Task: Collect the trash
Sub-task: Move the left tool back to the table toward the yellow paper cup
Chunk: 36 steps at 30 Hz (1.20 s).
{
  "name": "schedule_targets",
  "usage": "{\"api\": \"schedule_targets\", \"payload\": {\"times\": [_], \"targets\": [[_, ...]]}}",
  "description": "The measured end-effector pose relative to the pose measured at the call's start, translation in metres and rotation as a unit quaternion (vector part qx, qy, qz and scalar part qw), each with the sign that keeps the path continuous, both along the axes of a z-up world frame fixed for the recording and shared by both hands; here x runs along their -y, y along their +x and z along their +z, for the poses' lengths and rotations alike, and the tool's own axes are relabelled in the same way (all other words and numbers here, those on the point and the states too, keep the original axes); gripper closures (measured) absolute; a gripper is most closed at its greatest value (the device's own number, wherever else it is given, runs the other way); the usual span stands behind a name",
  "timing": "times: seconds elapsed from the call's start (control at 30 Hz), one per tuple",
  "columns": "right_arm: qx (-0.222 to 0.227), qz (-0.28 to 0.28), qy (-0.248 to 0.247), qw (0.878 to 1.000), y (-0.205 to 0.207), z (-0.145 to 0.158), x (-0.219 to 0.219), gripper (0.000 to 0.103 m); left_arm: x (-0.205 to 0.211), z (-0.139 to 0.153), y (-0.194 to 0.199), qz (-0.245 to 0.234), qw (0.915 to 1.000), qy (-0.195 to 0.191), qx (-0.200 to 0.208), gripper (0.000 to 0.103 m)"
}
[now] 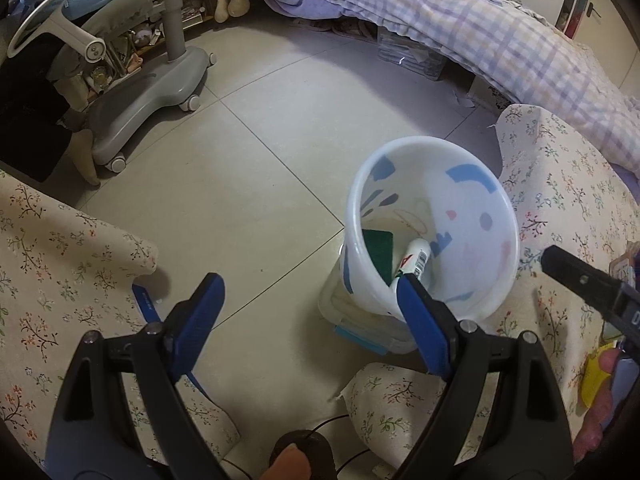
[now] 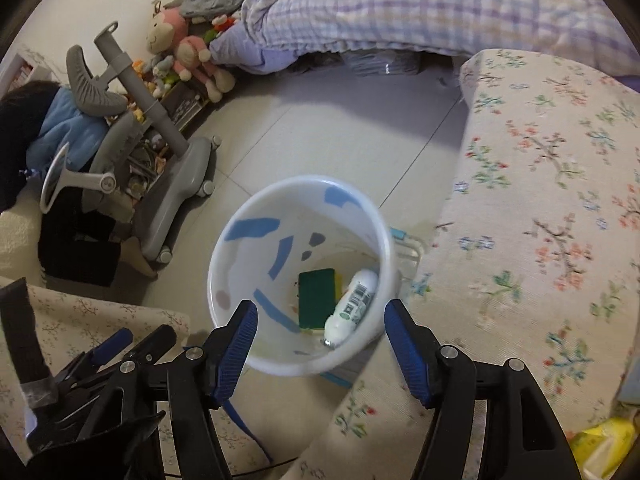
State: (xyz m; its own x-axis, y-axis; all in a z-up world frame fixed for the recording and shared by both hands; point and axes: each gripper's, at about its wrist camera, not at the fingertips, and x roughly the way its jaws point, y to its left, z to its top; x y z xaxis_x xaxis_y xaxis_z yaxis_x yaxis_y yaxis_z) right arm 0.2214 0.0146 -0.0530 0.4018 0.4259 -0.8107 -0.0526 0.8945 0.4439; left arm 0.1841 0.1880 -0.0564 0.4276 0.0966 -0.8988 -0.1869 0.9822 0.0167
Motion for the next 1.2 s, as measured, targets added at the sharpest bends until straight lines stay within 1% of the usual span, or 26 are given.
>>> {"api": "schedule_targets", "payload": {"times": [0.17, 0.27, 0.47, 0.67, 0.87, 1.07, 1.2], "targets": [[0.011, -0.02, -0.014, 1.0, -0.021, 0.019, 0.026, 0.035, 0.017, 0.008, -0.008, -0.025, 0.9996, -0.003, 0.013, 0.015], [0.024, -0.033, -0.033, 0.999, -0.039, 0.034, 0.046, 0.034, 0.029, 0.011, -0.014, -0.045, 0.9989, -0.001, 0.017, 0.015], [0.04, -0.064, -0.059, 0.995, -0.071, 0.051, 0.086, 0.031, 0.053, 0.017, -0.027, -0.076, 0.9968, -0.015, 0.02, 0.015], [0.041, -0.094, -0.073, 0.992, -0.101, 0.053, 0.125, 0.03, 0.08, 0.02, -0.041, -0.108, 0.9937, -0.013, 0.023, 0.015], [0.036, -0.125, -0.094, 0.987, -0.134, 0.052, 0.174, 0.029, 0.113, 0.019, -0.051, -0.147, 0.9886, -0.028, 0.011, 0.015], [0.012, -0.158, -0.108, 0.981, -0.158, 0.041, 0.223, 0.028, 0.154, 0.019, -0.061, -0.191, 0.981, -0.038, 0.002, 0.015], [-0.005, -0.178, -0.108, 0.978, -0.176, 0.034, 0.252, 0.028, 0.183, 0.019, -0.068, -0.224, 0.9734, -0.05, -0.003, 0.015]]}}
